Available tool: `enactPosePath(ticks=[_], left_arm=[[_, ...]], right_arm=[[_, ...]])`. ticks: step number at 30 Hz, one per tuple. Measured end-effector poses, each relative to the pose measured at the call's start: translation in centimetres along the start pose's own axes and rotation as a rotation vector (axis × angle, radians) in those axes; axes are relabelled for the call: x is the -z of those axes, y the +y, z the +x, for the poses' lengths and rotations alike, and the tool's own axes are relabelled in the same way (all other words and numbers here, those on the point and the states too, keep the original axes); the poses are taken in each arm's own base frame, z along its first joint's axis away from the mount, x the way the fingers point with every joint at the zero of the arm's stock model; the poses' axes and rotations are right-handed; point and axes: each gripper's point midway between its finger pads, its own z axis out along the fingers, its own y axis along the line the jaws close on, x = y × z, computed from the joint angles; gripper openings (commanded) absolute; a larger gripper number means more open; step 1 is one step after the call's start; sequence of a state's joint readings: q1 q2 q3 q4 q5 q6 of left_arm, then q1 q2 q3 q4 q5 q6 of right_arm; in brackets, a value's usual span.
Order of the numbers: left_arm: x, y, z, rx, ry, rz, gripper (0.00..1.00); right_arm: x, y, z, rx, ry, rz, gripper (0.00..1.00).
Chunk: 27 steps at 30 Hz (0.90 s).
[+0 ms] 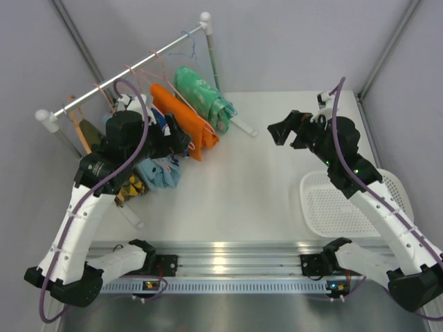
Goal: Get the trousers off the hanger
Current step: Pick up the hanger from the clothesline.
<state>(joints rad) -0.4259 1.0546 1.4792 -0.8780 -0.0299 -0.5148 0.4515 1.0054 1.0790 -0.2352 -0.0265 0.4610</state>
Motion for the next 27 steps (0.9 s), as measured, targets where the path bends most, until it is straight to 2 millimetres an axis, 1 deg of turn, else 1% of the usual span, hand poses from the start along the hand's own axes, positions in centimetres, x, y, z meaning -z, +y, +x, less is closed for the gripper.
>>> enactPosePath(ticks=[5,10,14,17,19,23,27], left_arm=[[-0.7,-0.2,0.0,-0.018,0.010,0.009,0.98],[-1.2,-0.8,-0.2,-0.021,0.007,0.038,0.98],[-1.5,-1.4,-0.4,-0.024,0.005,0.066,0.98],[-1.6,-1.6,-0.5,-0.025,-0.009,0.082,0.98],[-1.6,-1.6,-0.5,-0.027,-0.016,0.090,0.98],[-1.5,-1.9,-0.6,-0.038,-0.024,0.106,0.98],[-1.5,-2.0,-0.7,-0.047,-0.027,0.116,0.98]], right_arm=[[-0.3,0.1,0.4,0.041,0.017,-0.015,1.00],[-1.6,-0.5,1.8,0.108,0.063,-0.011,1.00],[-2.7,-0.9,2.1,0.179,0.067,-0.015,1.00],[-4.0,-0.8,1.5,0.251,0.057,-0.028,1.00],[-5.3,-0.2,0.6,0.301,0.046,-0.048,1.00],[-8.0,1.6,-1.4,0.372,-0.008,-0.119,1.00],[-10.1,3.8,-2.6,0.406,-0.059,-0.227,0.97]])
